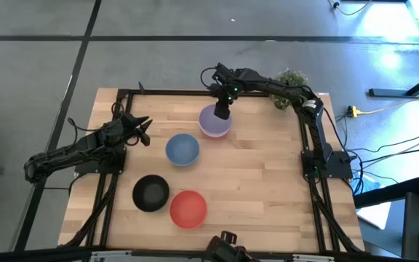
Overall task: Nest bowls inside each other
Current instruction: Stack the purple bowl on top of the white bowl, then stack the blue bowl on top of the purple bowl
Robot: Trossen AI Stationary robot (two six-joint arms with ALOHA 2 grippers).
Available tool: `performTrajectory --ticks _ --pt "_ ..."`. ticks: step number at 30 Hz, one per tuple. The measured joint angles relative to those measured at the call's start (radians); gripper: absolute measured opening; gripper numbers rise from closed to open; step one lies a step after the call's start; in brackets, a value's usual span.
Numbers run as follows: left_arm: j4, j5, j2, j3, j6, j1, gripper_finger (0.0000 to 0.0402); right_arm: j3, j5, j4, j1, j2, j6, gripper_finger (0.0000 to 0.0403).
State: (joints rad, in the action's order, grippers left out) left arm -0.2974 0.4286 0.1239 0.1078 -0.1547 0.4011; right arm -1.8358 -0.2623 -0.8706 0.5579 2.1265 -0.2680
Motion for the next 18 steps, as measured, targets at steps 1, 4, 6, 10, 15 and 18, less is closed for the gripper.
performTrajectory --ticks 1,4,6,10,15,18 --pt "0.000 0.000 0.000 0.000 0.000 0.000 0.0095 -0.015 0.000 0.001 0.000 0.000 0.000 0.0150" --pt "0.000 0.000 0.000 0.000 0.000 0.000 0.0095 -0.077 0.001 -0.002 0.000 0.000 -0.002 0.0165" --pt "0.000 0.000 0.000 0.000 0.000 0.000 0.0095 -0.138 0.007 -0.028 0.000 0.000 -0.004 0.0172" --pt "0.000 0.000 0.000 0.000 0.000 0.000 0.0095 -0.266 0.007 -0.103 0.000 -0.001 -0.015 0.0175" --pt "0.000 0.000 0.000 0.000 0.000 0.000 0.0095 -0.426 0.006 -0.248 -0.006 -0.002 -0.034 0.0171" --pt "0.000 0.000 0.000 0.000 0.000 0.000 0.0095 -0.493 -0.003 -0.303 -0.018 -0.003 -0.051 0.0169"
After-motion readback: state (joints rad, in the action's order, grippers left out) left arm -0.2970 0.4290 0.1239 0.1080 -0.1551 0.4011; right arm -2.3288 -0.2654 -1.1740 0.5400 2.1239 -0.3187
